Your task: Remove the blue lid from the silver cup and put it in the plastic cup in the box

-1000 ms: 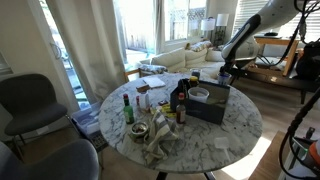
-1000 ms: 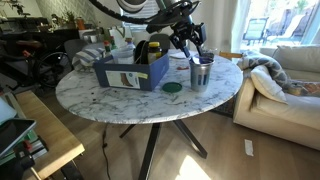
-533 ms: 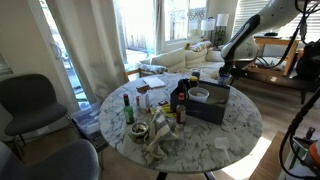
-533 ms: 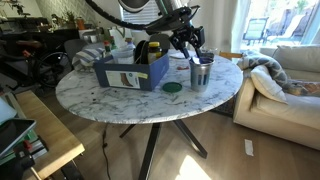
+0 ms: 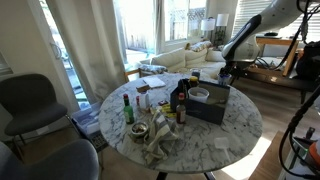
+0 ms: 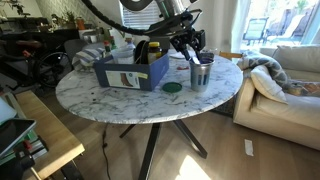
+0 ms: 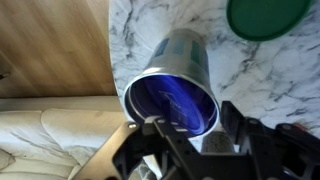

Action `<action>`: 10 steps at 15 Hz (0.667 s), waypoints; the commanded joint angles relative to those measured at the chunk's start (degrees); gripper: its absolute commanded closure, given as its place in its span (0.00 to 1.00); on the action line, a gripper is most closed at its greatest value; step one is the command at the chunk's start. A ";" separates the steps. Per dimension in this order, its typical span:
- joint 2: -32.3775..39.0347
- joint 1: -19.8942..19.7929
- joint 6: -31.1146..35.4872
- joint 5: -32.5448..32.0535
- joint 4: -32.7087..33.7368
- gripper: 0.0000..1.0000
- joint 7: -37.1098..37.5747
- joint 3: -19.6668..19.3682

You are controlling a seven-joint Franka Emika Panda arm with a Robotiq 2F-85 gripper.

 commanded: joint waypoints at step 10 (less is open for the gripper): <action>2.05 -7.79 -1.38 7.24 2.38 0.73 -9.83 8.12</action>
